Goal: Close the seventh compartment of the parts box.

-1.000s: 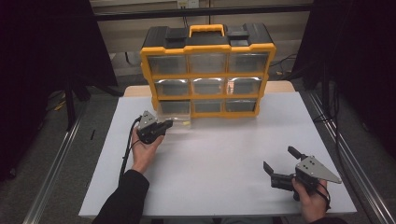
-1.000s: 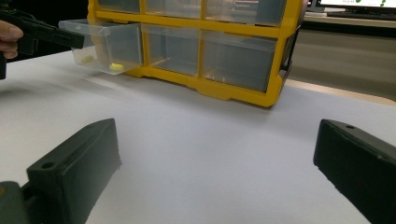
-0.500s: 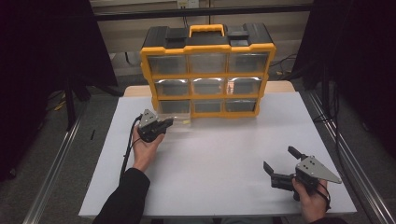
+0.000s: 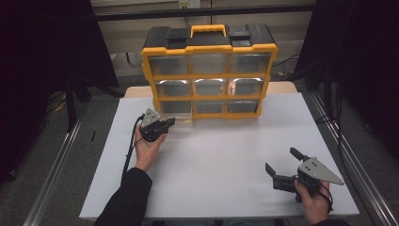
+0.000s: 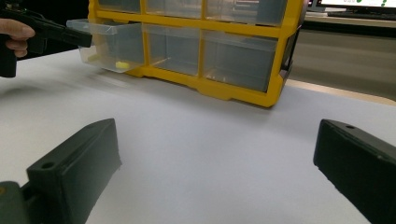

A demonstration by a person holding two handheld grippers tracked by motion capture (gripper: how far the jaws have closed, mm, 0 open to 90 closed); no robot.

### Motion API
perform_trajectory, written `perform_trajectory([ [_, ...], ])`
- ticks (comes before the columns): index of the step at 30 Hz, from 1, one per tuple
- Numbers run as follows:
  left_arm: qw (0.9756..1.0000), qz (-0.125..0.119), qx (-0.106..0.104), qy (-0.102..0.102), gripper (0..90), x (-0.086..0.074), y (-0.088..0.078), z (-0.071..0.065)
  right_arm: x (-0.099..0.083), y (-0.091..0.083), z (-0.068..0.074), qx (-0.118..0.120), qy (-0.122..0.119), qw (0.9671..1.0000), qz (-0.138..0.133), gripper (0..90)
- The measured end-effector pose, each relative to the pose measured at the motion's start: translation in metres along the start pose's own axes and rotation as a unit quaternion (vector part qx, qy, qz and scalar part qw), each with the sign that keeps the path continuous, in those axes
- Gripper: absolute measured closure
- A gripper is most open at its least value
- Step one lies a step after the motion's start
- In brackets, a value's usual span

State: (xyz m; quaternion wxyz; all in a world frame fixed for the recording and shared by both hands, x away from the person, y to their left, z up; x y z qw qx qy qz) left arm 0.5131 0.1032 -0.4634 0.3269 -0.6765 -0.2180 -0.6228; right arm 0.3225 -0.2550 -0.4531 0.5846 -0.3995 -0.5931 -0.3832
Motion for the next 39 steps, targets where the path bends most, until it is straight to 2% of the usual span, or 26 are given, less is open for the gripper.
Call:
perform_trajectory([
  [6, 1.0, -0.001, 0.006, -0.001, 90.0, 0.0, 0.002, 0.002, 0.0, 0.0, 0.0, 0.0, 0.0, 1.0, 0.0, 0.1],
  [7, 0.9999, -0.001, 0.009, 0.007, 90.0, 0.001, 0.002, 0.003, 0.0, 0.0, 0.0, 0.0, 0.0, 1.0, 0.0, 0.1],
  [12, 0.9999, -0.004, 0.009, 0.002, 90.0, 0.001, 0.004, 0.002, 0.0, 0.0, 0.0, 0.001, 0.001, 1.0, 0.0, 0.1],
  [18, 0.9999, -0.003, 0.012, 0.008, 90.0, 0.002, 0.005, 0.005, 0.0, 0.0, 0.0, 0.001, 0.0, 1.0, 0.0, 0.1],
  [19, 0.9999, -0.005, 0.013, 0.002, 90.0, 0.002, 0.006, 0.004, 0.0, 0.0, 0.0, 0.0, 0.0, 1.0, 0.001, 0.1],
  [25, 0.9999, -0.003, 0.012, -0.001, 90.0, 0.003, 0.007, 0.005, 0.0, -0.001, 0.0, 0.0, 0.001, 1.0, 0.0, 0.1],
  [31, 0.9998, 0.001, 0.014, 0.012, 90.0, 0.004, 0.008, 0.007, 0.0, -0.001, 0.0, 0.0, 0.0, 1.0, 0.001, 0.1],
  [39, 0.9998, 0.004, 0.016, 0.011, 90.0, 0.004, 0.011, 0.009, 0.0, -0.001, 0.0, 0.001, 0.001, 1.0, 0.0, 0.1],
])
Point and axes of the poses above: each handheld gripper's, and its own axes: y roughly forward along the jaws, x roughly out of its top, z roughly to its left, the point moved 8 cm from there along y, roughly forward along the jaws, and after that the axes turned 12 degrees about -z, right-handed, at the moved point
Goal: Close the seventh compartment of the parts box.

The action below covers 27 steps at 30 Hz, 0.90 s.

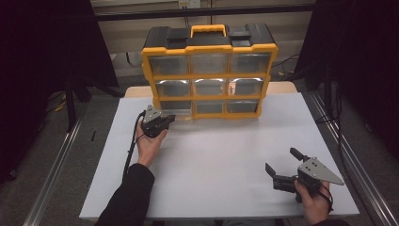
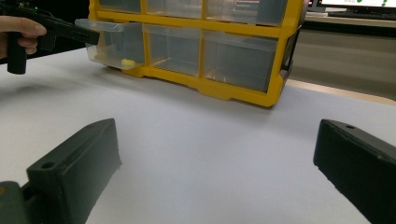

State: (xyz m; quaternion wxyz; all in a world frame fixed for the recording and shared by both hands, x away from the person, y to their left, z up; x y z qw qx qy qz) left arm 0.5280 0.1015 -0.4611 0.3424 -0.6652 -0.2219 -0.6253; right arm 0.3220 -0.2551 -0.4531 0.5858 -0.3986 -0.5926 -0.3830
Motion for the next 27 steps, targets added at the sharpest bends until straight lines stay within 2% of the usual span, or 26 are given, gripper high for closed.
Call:
perform_trajectory([
  [9, 1.0, 0.002, 0.0, -0.002, 90.0, -0.001, 0.004, 0.002, 0.0, 0.0, 0.0, 0.001, 0.001, 1.0, 0.0, 0.1],
  [12, 1.0, 0.003, 0.0, 0.006, 90.0, 0.0, 0.004, 0.003, 0.0, 0.0, 0.0, 0.001, 0.0, 1.0, 0.0, 0.1],
  [14, 1.0, 0.0, 0.0, -0.001, 90.0, 0.001, 0.005, 0.002, 0.0, 0.0, 0.0, 0.001, 0.0, 1.0, 0.0, 0.1],
  [24, 1.0, 0.001, 0.004, 0.001, 90.0, 0.001, 0.009, 0.004, 0.0, 0.0, 0.0, 0.0, -0.001, 1.0, 0.0, 0.1],
  [27, 1.0, 0.0, 0.006, -0.007, 90.0, 0.001, 0.011, 0.005, 0.0, 0.0, 0.0, 0.0, 0.0, 1.0, 0.0, 0.1],
])
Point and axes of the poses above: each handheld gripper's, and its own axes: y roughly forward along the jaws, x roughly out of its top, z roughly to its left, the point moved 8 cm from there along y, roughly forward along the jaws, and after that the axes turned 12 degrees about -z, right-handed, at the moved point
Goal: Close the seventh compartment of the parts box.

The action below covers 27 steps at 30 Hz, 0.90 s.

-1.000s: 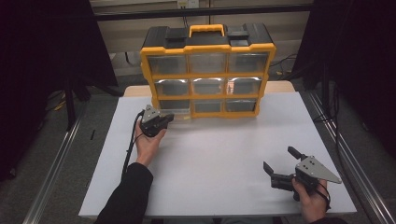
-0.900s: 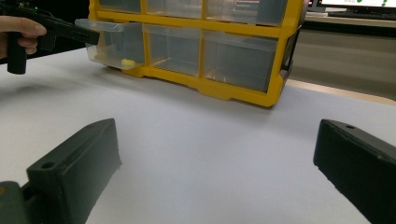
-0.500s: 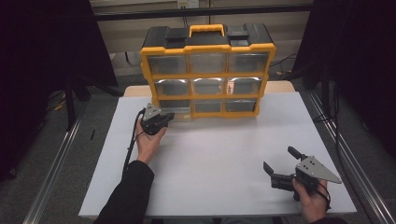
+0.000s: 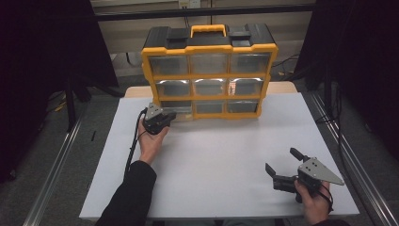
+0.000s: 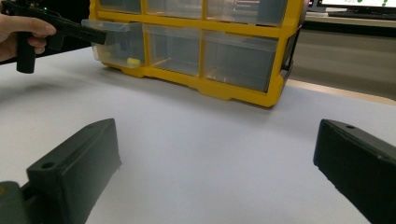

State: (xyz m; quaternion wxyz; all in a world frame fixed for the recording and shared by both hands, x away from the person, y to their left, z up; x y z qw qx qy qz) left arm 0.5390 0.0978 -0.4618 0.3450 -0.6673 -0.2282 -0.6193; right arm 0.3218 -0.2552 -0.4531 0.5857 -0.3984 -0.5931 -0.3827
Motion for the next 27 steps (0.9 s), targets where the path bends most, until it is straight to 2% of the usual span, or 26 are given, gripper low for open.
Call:
perform_trajectory([
  [1, 1.0, -0.003, 0.003, -0.005, 90.0, 0.0, 0.001, 0.0, 0.0, 0.0, 0.0, 0.0, 0.0, 1.0, 0.0, 0.1],
  [4, 1.0, 0.002, 0.0, 0.003, 90.0, 0.0, 0.001, 0.002, 0.0, 0.0, 0.0, 0.0, 0.001, 1.0, 0.0, 0.1],
  [6, 1.0, 0.003, -0.003, -0.001, 90.0, 0.0, 0.002, 0.002, 0.0, 0.0, 0.0, -0.001, 0.002, 1.0, 0.0, 0.1],
  [7, 1.0, 0.004, -0.001, 0.004, 90.0, 0.0, 0.002, 0.004, 0.0, -0.001, 0.0, -0.001, 0.0, 1.0, 0.0, 0.0],
  [13, 1.0, 0.004, 0.003, 0.007, 90.0, 0.001, 0.005, 0.006, 0.0, 0.0, 0.0, -0.001, 0.002, 1.0, 0.0, 0.0],
  [18, 1.0, 0.006, 0.003, 0.003, 90.0, 0.002, 0.008, 0.006, 0.0, 0.0, 0.0, -0.001, 0.004, 1.0, 0.0, 0.1],
  [19, 0.9999, 0.009, 0.004, 0.01, 90.0, 0.002, 0.008, 0.007, 0.0, 0.0, 0.0, -0.001, 0.004, 1.0, 0.001, 0.1],
  [27, 0.9999, 0.01, 0.004, 0.012, 90.0, 0.003, 0.012, 0.009, 0.0, 0.0, 0.0, -0.001, 0.004, 1.0, 0.0, 0.1],
])
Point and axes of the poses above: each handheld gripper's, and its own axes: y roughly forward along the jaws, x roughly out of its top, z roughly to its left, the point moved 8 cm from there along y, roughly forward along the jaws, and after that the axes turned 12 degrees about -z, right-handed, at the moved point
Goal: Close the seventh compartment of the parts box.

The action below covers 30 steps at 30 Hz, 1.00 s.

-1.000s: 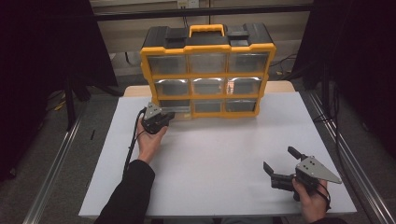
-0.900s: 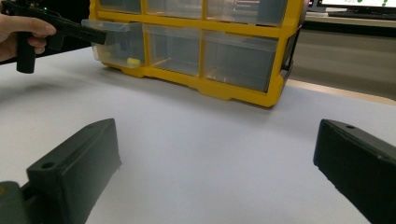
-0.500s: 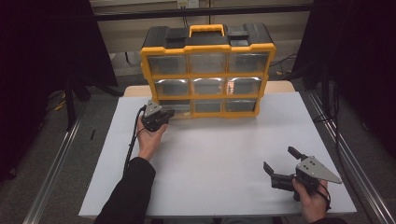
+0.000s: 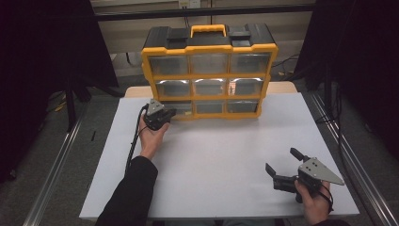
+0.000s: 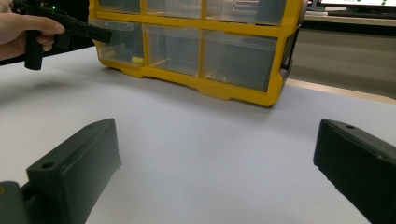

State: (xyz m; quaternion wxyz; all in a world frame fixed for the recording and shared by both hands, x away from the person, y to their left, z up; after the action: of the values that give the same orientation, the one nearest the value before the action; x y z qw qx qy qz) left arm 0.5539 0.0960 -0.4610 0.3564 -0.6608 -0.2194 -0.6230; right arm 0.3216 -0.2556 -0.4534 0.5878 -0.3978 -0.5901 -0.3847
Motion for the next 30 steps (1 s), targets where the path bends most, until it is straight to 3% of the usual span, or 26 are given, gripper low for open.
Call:
perform_trajectory([
  [4, 1.0, -0.001, 0.001, -0.004, 90.0, 0.0, 0.002, 0.0, 0.0, 0.0, 0.0, 0.0, 0.0, 1.0, 0.001, 0.1],
  [14, 0.9999, 0.005, 0.006, 0.01, 90.0, 0.001, 0.006, 0.003, 0.0, 0.0, 0.0, -0.001, -0.001, 1.0, 0.001, 0.1],
  [30, 0.9998, 0.005, 0.017, 0.006, 90.0, 0.001, 0.02, 0.008, -0.001, -0.001, -0.002, 0.001, 0.004, 1.0, -0.001, 0.1],
])
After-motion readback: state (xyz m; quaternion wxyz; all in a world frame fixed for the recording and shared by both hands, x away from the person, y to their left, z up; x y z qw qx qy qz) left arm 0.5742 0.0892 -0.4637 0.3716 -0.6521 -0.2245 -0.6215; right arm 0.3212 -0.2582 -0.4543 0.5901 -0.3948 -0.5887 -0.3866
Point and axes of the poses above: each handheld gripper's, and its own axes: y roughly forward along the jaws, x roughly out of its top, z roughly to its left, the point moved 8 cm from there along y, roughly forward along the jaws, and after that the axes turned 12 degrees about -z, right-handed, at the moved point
